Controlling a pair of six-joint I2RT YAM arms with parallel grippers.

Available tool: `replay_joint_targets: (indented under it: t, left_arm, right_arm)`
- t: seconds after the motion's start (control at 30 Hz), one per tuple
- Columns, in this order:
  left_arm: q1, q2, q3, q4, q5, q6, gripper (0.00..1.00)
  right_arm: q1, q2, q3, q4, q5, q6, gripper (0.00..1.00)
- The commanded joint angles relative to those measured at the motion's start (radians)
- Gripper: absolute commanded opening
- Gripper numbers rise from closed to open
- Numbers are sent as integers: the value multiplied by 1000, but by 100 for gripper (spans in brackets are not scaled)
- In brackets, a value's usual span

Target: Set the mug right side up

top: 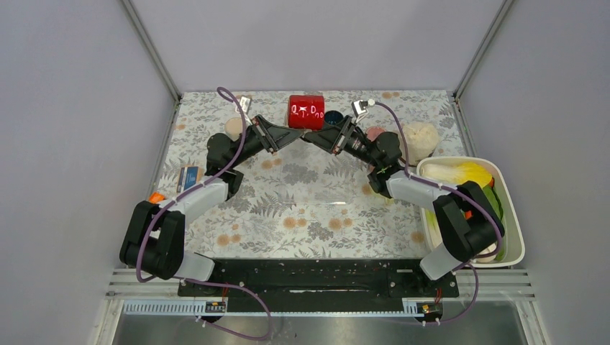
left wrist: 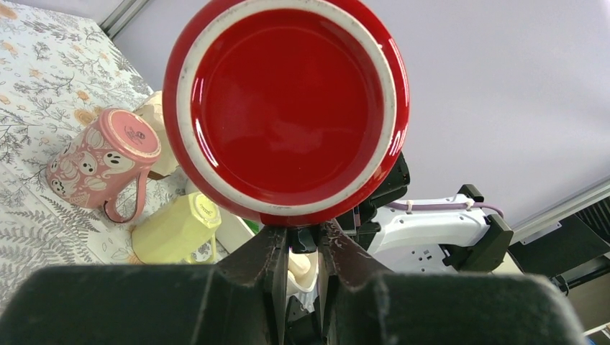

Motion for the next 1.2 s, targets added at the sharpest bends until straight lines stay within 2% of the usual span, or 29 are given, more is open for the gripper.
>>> replay_joint_targets:
  t: [0.0, 0.03, 0.13, 0.27, 0.33, 0.5, 0.7, 0.87, 0.93, 1.0, 1.17]
  left_arm:
    - [-19, -21, 27, 121, 41, 67, 3]
    - [-20, -20, 29, 122, 43, 69, 11]
    - [-20, -21, 31, 121, 47, 73, 46]
    - [-19, -36, 28, 81, 47, 94, 88]
    - [-18, -43, 31, 52, 47, 112, 98]
    - [-14, -61, 33, 5, 49, 142, 99]
    - [7, -98, 62, -106, 54, 187, 99]
    - [57, -134, 100, -209, 74, 245, 99]
    - [76, -147, 135, -268, 105, 311, 99]
    - [97, -157, 193, -382, 143, 411, 99]
    - [176, -194, 342, -790, 196, 696, 99]
  right_arm:
    - [-47, -68, 35, 37, 30, 18, 0]
    - [-57, -76, 41, 20, 23, 4, 0]
    - [-71, -101, 66, -52, -8, -61, 0]
    - [-88, -142, 119, -214, -63, -242, 0]
    - [-97, -152, 125, -259, -70, -297, 0]
    - [-108, -180, 139, -396, -69, -467, 0]
    - [-108, -236, 184, -648, -16, -800, 0]
    - [-108, -298, 148, -717, 54, -987, 0]
    - [-108, -312, 129, -730, 70, -1031, 0]
    - [-107, -320, 112, -748, 90, -1073, 0]
    - [-108, -318, 95, -818, 146, -1206, 0]
